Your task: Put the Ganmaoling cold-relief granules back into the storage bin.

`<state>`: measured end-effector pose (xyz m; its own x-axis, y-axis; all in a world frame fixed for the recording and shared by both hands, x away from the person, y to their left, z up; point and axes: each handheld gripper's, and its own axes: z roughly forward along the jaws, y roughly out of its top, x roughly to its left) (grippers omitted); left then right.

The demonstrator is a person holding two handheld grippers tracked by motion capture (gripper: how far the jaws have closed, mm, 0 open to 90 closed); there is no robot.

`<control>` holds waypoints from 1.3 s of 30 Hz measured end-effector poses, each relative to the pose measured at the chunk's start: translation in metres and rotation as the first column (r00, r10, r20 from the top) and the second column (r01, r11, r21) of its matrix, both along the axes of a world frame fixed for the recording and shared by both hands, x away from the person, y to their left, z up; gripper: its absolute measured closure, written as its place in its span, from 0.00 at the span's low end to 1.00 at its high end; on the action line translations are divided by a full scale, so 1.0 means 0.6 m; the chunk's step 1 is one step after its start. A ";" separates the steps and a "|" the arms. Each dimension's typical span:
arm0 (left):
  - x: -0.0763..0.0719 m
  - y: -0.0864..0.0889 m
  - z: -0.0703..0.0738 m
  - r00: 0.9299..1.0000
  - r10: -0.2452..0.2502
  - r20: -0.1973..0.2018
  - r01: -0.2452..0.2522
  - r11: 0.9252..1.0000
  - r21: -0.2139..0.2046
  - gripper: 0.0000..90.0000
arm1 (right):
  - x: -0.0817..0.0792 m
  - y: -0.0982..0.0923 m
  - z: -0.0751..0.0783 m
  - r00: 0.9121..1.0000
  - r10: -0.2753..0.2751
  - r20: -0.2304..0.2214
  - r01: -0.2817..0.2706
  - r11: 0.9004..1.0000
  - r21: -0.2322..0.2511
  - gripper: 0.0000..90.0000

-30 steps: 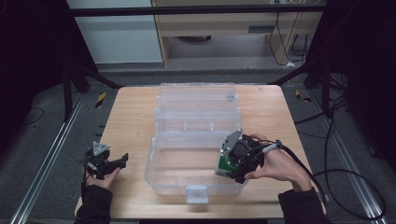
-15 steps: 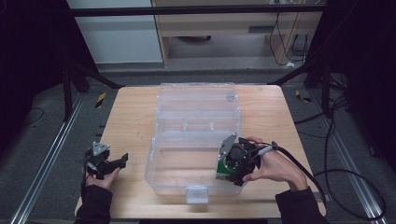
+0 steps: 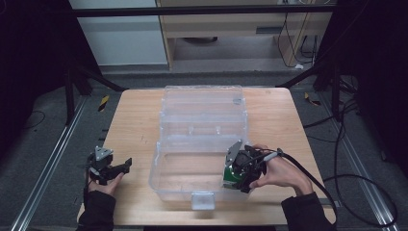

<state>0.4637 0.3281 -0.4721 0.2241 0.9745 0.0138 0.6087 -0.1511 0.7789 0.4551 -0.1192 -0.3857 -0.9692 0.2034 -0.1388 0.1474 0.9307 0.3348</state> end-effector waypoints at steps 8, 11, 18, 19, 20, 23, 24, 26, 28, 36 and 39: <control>0.000 0.000 0.000 1.000 0.000 0.000 0.000 1.000 0.000 0.25 | 0.007 -0.001 -0.006 0.999 -0.002 -0.032 0.003 1.000 0.010 0.17; 0.000 0.000 0.000 1.000 -0.001 0.000 0.001 1.000 0.000 0.25 | 0.007 -0.005 -0.008 0.999 -0.002 -0.036 0.003 1.000 0.025 0.17; 0.001 -0.001 0.000 1.000 -0.001 -0.002 0.001 1.000 0.003 0.25 | 0.008 -0.013 -0.012 0.999 -0.024 -0.047 0.027 0.998 0.057 0.14; 0.001 -0.001 0.000 1.000 -0.001 -0.002 0.001 1.000 0.003 0.25 | 0.008 -0.014 -0.011 0.999 -0.026 -0.041 0.028 0.998 0.055 0.14; 0.001 -0.001 0.000 1.000 -0.001 -0.002 0.001 1.000 0.002 0.25 | 0.009 -0.015 -0.010 0.999 -0.027 -0.038 0.029 0.998 0.055 0.13; 0.001 -0.001 0.000 1.000 -0.001 -0.002 0.001 1.000 0.001 0.25 | 0.009 -0.019 -0.005 0.999 -0.039 -0.032 0.041 0.997 0.061 0.14; 0.001 -0.001 0.000 1.000 -0.001 -0.002 0.001 1.000 0.002 0.25 | 0.008 -0.020 -0.003 0.999 -0.040 -0.031 0.042 0.997 0.063 0.15; 0.001 -0.001 0.000 1.000 -0.001 -0.002 0.001 1.000 0.001 0.25 | 0.006 -0.023 0.002 0.999 -0.044 -0.021 0.045 0.996 0.081 0.17; 0.001 -0.001 0.000 1.000 -0.002 -0.002 0.002 1.000 0.001 0.25 | 0.004 -0.029 0.010 0.998 -0.057 -0.013 0.058 0.993 0.107 0.18; 0.000 -0.001 -0.001 1.000 -0.005 -0.005 0.005 1.000 0.001 0.25 | -0.010 -0.075 0.059 0.979 -0.189 0.072 0.166 0.954 0.250 0.20; 0.000 -0.001 0.000 1.000 -0.004 -0.005 0.004 1.000 0.000 0.25 | -0.017 -0.092 0.070 0.959 -0.264 0.106 0.220 0.923 0.315 0.18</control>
